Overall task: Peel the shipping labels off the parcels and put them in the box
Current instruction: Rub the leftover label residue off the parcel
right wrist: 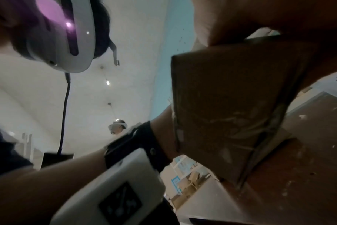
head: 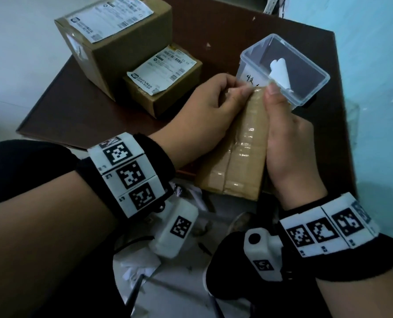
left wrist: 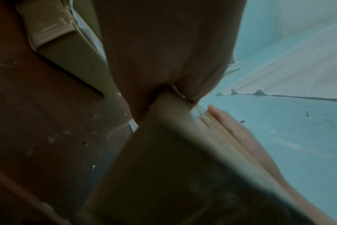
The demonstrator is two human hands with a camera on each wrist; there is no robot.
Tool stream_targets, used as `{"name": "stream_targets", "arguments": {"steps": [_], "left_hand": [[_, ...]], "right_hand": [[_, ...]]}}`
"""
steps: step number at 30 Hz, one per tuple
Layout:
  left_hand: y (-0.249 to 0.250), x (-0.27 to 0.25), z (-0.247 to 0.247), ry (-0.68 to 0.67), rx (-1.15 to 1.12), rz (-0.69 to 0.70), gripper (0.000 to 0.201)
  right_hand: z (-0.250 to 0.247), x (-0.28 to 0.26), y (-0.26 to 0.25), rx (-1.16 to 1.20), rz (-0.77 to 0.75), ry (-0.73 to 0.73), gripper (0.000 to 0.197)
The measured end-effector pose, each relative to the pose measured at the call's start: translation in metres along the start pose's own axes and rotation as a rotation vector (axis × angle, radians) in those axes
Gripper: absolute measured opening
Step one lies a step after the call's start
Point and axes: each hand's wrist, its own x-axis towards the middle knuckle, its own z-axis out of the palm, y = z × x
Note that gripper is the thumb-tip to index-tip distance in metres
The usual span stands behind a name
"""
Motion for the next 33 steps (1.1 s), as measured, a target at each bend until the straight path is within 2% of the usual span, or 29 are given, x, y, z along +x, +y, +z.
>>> {"name": "stream_targets", "arguments": {"steps": [3,6,10,15,17,19,21,24,26,29,31,33], "left_hand": [[-0.001,-0.005,-0.002,-0.059,0.064,-0.002,0.012],[-0.004,-0.005,-0.002,0.048,0.139,-0.021,0.013],[-0.004,-0.001,-0.002,0.084,0.187,-0.088,0.021],[-0.010,0.002,0.004,0.122,0.190,-0.113,0.033],[-0.009,0.002,0.004,0.077,0.210,-0.065,0.026],[-0.007,-0.001,0.004,-0.008,0.227,-0.037,0.015],[-0.010,-0.002,0.005,-0.067,0.246,-0.030,0.013],[-0.014,-0.003,0.001,-0.013,0.268,-0.027,0.013],[-0.014,-0.001,-0.002,0.050,0.269,-0.046,0.019],[-0.012,0.002,-0.002,0.120,0.258,-0.063,0.029],[-0.010,0.005,-0.002,0.106,0.271,-0.069,0.030],[-0.009,0.006,-0.002,0.009,0.290,-0.064,0.025]], "right_hand": [[0.002,0.002,-0.001,0.011,0.088,-0.016,0.062],[0.012,-0.002,0.004,-0.036,0.076,-0.018,0.075],[0.020,-0.007,0.007,-0.082,0.038,0.019,0.063],[0.016,-0.009,0.008,-0.141,0.062,-0.002,0.062],[0.012,-0.005,0.007,-0.114,0.093,0.004,0.061],[0.007,-0.001,0.005,-0.053,0.170,0.002,0.069],[0.005,0.000,0.004,-0.008,0.217,-0.006,0.076],[0.011,-0.004,0.006,-0.053,0.184,-0.008,0.072],[0.019,-0.010,0.005,-0.098,0.140,-0.010,0.063],[0.022,-0.013,0.005,-0.133,0.106,-0.013,0.061],[0.019,-0.012,0.005,-0.117,0.117,-0.010,0.062],[0.012,-0.008,0.003,-0.089,0.153,-0.003,0.070]]}}
